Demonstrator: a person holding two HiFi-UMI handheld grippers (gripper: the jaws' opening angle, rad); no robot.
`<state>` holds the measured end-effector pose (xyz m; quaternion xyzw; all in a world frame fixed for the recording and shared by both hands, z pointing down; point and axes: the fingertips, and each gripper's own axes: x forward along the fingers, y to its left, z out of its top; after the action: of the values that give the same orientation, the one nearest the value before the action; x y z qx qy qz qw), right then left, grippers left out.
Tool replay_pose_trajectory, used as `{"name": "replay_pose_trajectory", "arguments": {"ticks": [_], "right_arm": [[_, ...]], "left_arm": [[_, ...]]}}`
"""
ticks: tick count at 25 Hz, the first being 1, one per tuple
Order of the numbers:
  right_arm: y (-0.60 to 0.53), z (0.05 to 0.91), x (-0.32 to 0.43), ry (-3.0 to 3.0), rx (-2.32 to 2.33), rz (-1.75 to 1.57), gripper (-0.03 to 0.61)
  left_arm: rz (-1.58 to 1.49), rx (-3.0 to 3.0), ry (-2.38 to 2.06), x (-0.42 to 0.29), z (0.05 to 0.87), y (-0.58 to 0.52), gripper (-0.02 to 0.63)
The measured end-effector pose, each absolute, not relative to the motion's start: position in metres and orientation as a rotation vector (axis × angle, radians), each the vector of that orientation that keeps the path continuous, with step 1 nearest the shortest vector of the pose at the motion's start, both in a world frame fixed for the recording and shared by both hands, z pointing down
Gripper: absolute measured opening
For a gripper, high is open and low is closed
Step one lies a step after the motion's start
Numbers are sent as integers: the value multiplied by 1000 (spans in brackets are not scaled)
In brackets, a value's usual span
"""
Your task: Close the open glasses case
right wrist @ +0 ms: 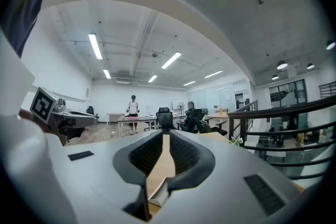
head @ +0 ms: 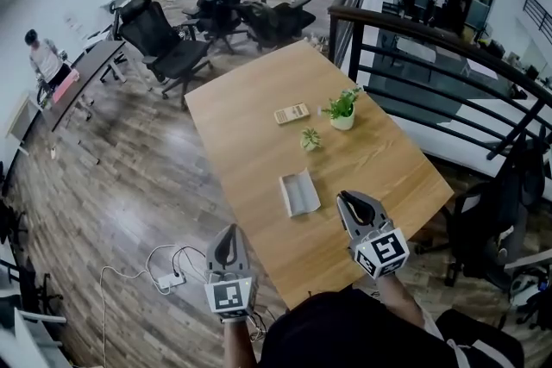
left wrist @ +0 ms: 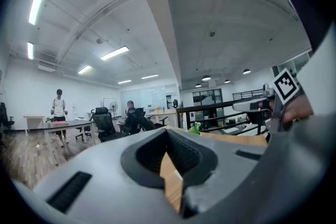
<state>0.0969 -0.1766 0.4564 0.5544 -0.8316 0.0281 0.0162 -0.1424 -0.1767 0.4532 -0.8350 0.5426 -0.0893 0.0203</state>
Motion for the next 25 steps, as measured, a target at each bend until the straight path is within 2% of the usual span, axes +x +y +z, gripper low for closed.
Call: {"name": "replay_pose_trajectory", "arguments": {"ticks": [2, 5, 12, 25], "right_arm": [[-179, 459, 100, -2588, 1732, 110, 118], [-186, 463, 105, -2590, 1740, 121, 86], [-229, 514, 114, -2587, 1733, 376, 84], [-316, 737, 103, -2157, 1643, 950, 86]], "left_arm": [[-285, -2586, 1688, -144, 451, -176, -2], [-300, -2560, 1714, -153, 452, -175, -2], [-334, -2483, 1898, -189, 468, -156, -2], [-379, -2343, 2062, -232, 465, -128, -2]]}}
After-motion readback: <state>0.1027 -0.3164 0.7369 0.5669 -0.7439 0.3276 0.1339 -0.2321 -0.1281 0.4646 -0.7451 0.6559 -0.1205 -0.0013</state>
